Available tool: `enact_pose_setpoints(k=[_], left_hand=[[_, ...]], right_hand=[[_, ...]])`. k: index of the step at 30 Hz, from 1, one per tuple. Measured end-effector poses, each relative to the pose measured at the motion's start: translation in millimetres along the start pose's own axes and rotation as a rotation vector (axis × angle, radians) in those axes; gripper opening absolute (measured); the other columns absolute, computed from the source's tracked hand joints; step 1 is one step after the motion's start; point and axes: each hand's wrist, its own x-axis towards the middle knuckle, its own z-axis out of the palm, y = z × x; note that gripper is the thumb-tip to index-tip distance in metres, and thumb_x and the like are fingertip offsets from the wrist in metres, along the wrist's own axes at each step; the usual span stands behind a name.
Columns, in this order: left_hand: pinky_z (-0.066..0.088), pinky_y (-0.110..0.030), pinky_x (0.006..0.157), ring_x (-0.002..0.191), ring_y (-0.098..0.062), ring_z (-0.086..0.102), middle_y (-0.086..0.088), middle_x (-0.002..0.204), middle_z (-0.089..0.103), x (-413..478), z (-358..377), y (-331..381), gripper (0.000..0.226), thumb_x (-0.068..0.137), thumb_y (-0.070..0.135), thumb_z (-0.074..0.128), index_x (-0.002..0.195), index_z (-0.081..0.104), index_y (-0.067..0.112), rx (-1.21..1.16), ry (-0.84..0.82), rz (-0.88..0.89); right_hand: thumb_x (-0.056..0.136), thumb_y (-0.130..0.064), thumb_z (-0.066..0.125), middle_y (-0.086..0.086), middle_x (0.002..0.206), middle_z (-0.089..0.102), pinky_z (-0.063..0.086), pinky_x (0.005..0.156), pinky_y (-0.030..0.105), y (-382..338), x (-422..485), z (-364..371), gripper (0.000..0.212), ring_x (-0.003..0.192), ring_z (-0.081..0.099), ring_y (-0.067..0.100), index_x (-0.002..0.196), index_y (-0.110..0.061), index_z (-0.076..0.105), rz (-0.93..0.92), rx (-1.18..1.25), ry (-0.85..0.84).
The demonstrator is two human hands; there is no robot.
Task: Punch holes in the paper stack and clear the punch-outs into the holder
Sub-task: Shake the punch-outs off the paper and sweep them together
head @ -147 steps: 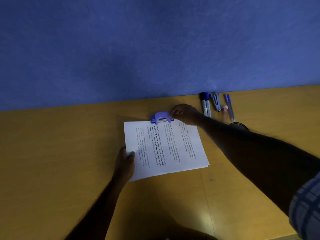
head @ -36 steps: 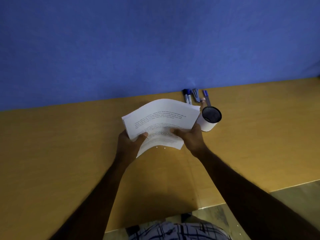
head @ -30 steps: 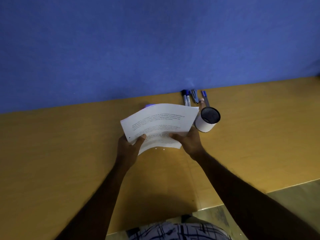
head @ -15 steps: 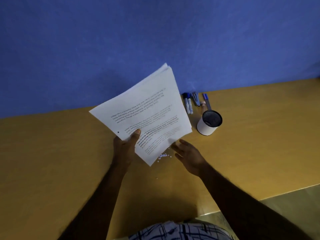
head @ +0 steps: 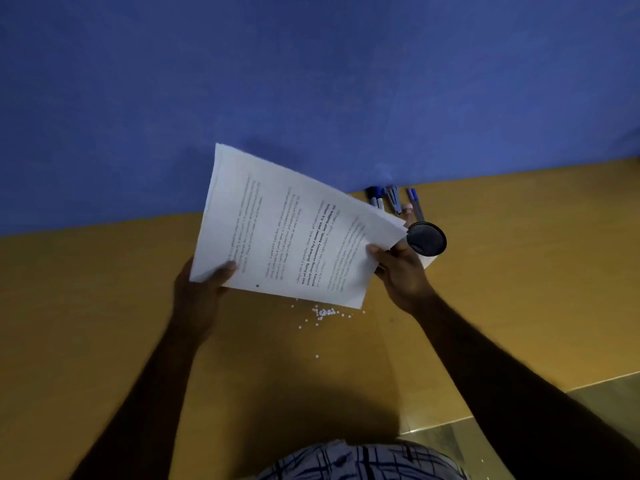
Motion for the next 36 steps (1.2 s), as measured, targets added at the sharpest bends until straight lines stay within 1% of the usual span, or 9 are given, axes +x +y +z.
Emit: enact_pose_setpoints(k=[3,8,11,16,19,23,27,33,36], left_hand=[[0.054,-0.041,0.088,0.103,-0.023,0.067,0.001,0.111,0.070,14,-26,0,0.037,0.081,0.006,0.071,0.109,0.063,0.027,0.179,-0.080,-0.057],[0.053,-0.043,0.090,0.098,-0.016,0.064,0.004,0.105,0.067,19,-25,0,0.043,0.076,-0.003,0.074,0.106,0.061,0.024,0.379,-0.137,-0.059],[0.055,-0.044,0.084,0.096,-0.016,0.065,0.002,0.102,0.068,19,-16,-2,0.043,0.072,-0.007,0.074,0.100,0.062,0.024,0.353,-0.139,-0.050],[0.056,-0.043,0.082,0.100,-0.014,0.066,0.004,0.103,0.068,10,5,-11,0.041,0.076,-0.006,0.072,0.101,0.062,0.026,0.334,-0.111,0.043],[0.057,-0.042,0.081,0.101,-0.014,0.067,0.010,0.100,0.069,4,14,-16,0.041,0.078,-0.004,0.071,0.104,0.061,0.026,0.313,-0.101,0.083],[0.057,-0.045,0.084,0.108,-0.018,0.065,0.000,0.112,0.068,3,19,-19,0.044,0.078,-0.003,0.072,0.115,0.059,0.018,0.261,-0.060,0.097],[0.055,-0.051,0.088,0.110,-0.020,0.064,-0.005,0.118,0.066,2,27,-19,0.046,0.078,0.002,0.073,0.118,0.058,0.018,0.242,-0.037,0.059],[0.058,-0.036,0.080,0.102,-0.014,0.065,0.000,0.115,0.066,5,31,-17,0.047,0.078,0.009,0.076,0.118,0.056,0.020,0.269,-0.045,0.085],[0.059,-0.029,0.075,0.095,-0.008,0.068,0.003,0.108,0.068,4,28,-22,0.043,0.076,0.011,0.078,0.114,0.059,0.018,0.316,-0.037,0.087]], right_hand=[[0.074,-0.020,0.071,-0.001,0.110,0.071,0.056,0.083,0.034,-10,1,-3,0.044,0.103,0.066,0.016,0.117,-0.013,0.063,-0.054,-0.090,-0.029],[0.074,-0.029,0.075,0.002,0.111,0.071,0.054,0.089,0.041,-15,2,-5,0.042,0.104,0.063,0.021,0.113,-0.017,0.068,-0.125,-0.207,-0.078],[0.072,-0.037,0.081,0.007,0.105,0.070,0.054,0.081,0.038,-14,3,-4,0.066,0.097,0.064,0.023,0.110,0.012,0.056,-0.130,-0.248,-0.096],[0.089,-0.001,0.062,0.007,0.113,0.069,0.056,0.085,0.051,-12,3,-1,0.018,0.102,0.066,0.031,0.105,0.004,0.058,-0.177,-0.369,-0.126],[0.088,-0.003,0.062,0.019,0.112,0.066,0.055,0.085,0.058,-11,6,4,0.015,0.101,0.065,0.039,0.103,0.002,0.062,-0.214,-0.413,-0.112],[0.086,0.002,0.063,0.014,0.113,0.065,0.057,0.087,0.048,-12,5,6,0.028,0.108,0.064,0.033,0.112,-0.009,0.061,-0.217,-0.375,-0.076],[0.084,-0.002,0.068,0.014,0.115,0.067,0.058,0.084,0.044,-7,6,7,0.040,0.106,0.067,0.026,0.122,-0.002,0.056,-0.193,-0.388,0.005],[0.083,0.002,0.068,0.006,0.109,0.069,0.059,0.076,0.030,-9,7,9,0.036,0.100,0.069,0.020,0.117,-0.008,0.059,-0.184,-0.361,0.009],[0.080,-0.001,0.073,0.009,0.108,0.070,0.058,0.074,0.036,-3,6,5,0.037,0.097,0.070,0.022,0.115,-0.007,0.061,-0.149,-0.389,0.031]])
